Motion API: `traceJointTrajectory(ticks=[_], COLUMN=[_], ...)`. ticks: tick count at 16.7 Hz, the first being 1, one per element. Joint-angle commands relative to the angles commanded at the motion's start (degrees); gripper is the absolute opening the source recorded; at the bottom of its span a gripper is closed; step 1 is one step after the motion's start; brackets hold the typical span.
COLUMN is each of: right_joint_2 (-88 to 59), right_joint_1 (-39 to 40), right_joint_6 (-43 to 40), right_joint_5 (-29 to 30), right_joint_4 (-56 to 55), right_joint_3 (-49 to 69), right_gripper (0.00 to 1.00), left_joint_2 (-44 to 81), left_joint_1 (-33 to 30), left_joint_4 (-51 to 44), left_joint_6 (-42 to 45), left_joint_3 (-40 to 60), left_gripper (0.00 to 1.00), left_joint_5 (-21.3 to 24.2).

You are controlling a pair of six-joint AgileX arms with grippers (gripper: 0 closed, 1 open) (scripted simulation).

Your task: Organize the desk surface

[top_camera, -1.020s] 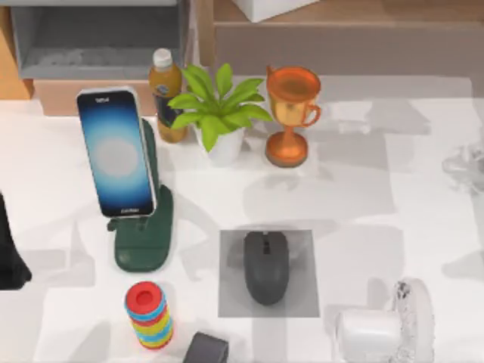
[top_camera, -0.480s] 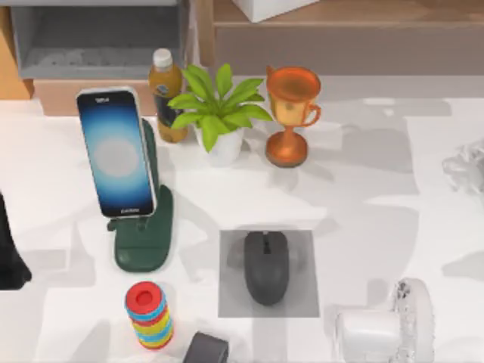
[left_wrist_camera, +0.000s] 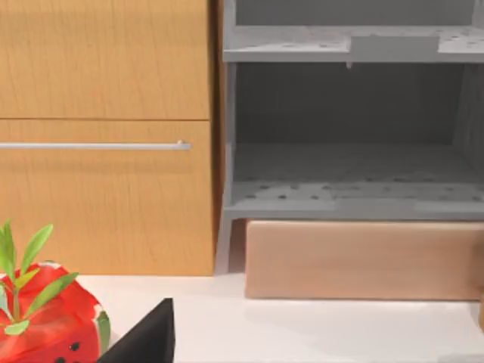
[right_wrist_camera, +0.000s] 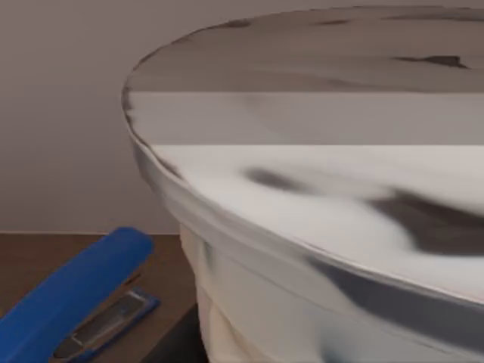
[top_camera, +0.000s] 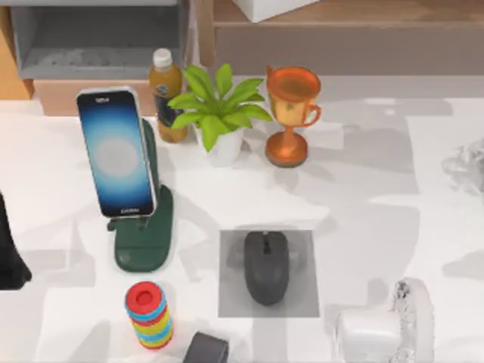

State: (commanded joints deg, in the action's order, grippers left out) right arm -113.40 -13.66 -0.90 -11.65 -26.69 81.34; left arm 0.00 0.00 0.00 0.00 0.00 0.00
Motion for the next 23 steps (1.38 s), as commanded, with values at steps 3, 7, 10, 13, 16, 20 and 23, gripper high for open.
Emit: traceJointTrajectory(ticks=[3,7,10,13,16,20,23], right_joint_2=[-0.02,-0.02,-0.02,-0.02,-0.02,-0.02,-0.02], right_joint_1=[0.01,0.01,0.01,0.01,0.01,0.01,0.01], right_joint_6=[0.03,0.03,0.03,0.03,0.03,0.03,0.03], right_joint_5=[0.08,0.08,0.08,0.08,0.08,0.08,0.08], right_joint_4=[0.15,0.15,0.15,0.15,0.15,0.15,0.15], right_joint_3=[0.07,0.07,0.07,0.07,0.07,0.07,0.07], right_gripper=[0.00,0.23,0.45,0.68,0.90,1.00,1.00], left_joint_2=[0.00,0.00,0.00,0.00,0.00,0.00,0.00], left_joint_1=[0.00,0.00,0.00,0.00,0.00,0.00,0.00], left_joint_4=[0.00,0.00,0.00,0.00,0.00,0.00,0.00], left_joint_6=[0.00,0.00,0.00,0.00,0.00,0.00,0.00], left_joint_3=[0.00,0.00,0.00,0.00,0.00,0.00,0.00], left_gripper=[1.00,1.00,1.00,1.00,1.00,1.00,1.00], left_joint_5=[0.00,0.00,0.00,0.00,0.00,0.00,0.00])
